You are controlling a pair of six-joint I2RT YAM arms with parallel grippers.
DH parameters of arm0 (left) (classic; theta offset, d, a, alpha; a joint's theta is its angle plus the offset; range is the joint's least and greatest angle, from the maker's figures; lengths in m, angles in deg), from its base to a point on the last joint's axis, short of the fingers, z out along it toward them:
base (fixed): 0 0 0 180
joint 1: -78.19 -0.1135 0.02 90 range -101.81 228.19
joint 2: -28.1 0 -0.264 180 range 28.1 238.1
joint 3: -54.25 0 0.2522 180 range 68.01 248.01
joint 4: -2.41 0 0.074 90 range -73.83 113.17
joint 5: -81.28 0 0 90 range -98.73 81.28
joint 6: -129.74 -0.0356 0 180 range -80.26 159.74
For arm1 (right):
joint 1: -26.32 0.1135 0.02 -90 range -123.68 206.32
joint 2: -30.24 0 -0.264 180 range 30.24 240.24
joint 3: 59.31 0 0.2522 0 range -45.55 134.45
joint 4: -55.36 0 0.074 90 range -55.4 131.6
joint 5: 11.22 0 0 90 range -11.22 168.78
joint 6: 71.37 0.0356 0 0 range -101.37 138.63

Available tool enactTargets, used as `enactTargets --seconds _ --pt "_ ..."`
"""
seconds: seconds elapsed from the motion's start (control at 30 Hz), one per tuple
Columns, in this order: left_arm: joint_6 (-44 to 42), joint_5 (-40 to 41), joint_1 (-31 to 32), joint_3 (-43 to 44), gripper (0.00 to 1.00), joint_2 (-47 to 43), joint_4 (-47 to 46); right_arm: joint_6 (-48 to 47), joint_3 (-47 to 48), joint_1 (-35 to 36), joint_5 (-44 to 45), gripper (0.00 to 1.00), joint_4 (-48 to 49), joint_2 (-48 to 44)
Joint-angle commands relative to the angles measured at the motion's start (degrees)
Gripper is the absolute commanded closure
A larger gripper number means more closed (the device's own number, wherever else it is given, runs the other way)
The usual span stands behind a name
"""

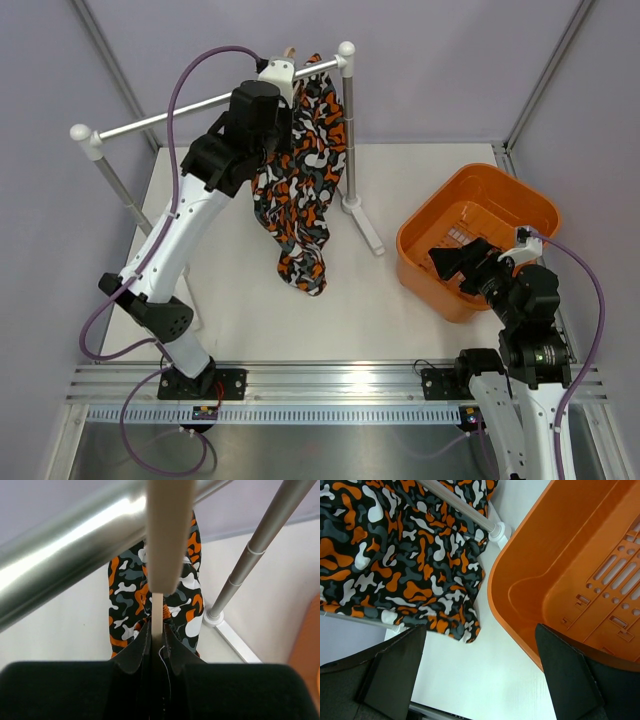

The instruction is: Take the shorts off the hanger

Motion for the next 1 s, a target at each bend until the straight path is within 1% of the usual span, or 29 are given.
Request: enactTargets --seconds 0.0,0.07,0.13,0.2,0.3,0.37,0.47,0.53,0.63,0.7,0.77,0.8,0.83,0.9,0.97 --pt "-1.1 -3.8 -0.2 4.6 1.00 -3.2 0.0 -1.7 0.8 -0.3 0.9 0.01 1.4 0.6" --pt "-0.2 -5.8 -0.2 3.1 1.00 -3.9 1.3 -2.0 0.7 -0.2 0.8 0.01 1.7 0.8" --pt "0.1 -9.2 -0.2 -0.8 1.00 -5.9 1.6 -2.5 0.8 -0.2 0.5 0.00 1.7 1.4" --pt "0.1 -10.4 -0.2 -5.4 1.00 -7.6 0.0 -2.9 0.8 -0.3 0.2 0.00 1.9 1.8" --pt "0.0 -6.5 -0.2 -7.3 1.00 -8.9 -0.4 -3.8 0.8 -0.3 -0.2 0.01 2.0 2.3" --pt "-0.1 -6.0 -0.2 -8.0 1.00 -9.2 -0.8 -3.9 0.7 -0.3 -0.7 0.01 2.0 2.7" --pt "0.0 -6.6 -0.2 -11.5 1.00 -12.3 -5.2 -4.2 0.4 -0.3 -2.2 0.01 2.3 2.8" --pt "0.5 -6.7 -0.2 -10.8 1.00 -13.1 -4.2 -4.7 0.3 -0.2 -2.6 0.00 2.2 2.9" --pt "1.2 -5.3 -0.2 -9.0 1.00 -12.7 0.3 -5.2 0.4 -0.2 -2.6 0.01 2.0 3.4" --pt "1.0 -4.1 0.0 -11.7 1.00 -14.6 -0.2 -5.1 0.3 -0.2 -2.7 0.01 2.4 3.6" --pt "-1.2 -3.9 0.2 -17.5 1.00 -18.1 -5.3 -5.1 0.1 -0.2 -3.4 0.01 2.9 4.2" --pt "-1.5 -3.8 0.2 -23.5 1.00 -21.7 -10.3 -5.1 0.1 -0.3 -3.8 0.01 3.3 4.5" --pt "-1.7 -3.6 0.2 -25.1 1.00 -22.7 -11.6 -5.1 0.1 -0.2 -3.9 0.00 3.4 4.7" --pt "-2.1 -4.4 0.2 -26.0 1.00 -23.5 -11.2 -5.2 0.1 -0.2 -4.2 0.01 3.6 5.1" --pt "-2.3 -4.9 0.2 -25.4 1.00 -23.1 -8.4 -5.2 0.1 -0.3 -4.4 0.01 4.0 5.4"
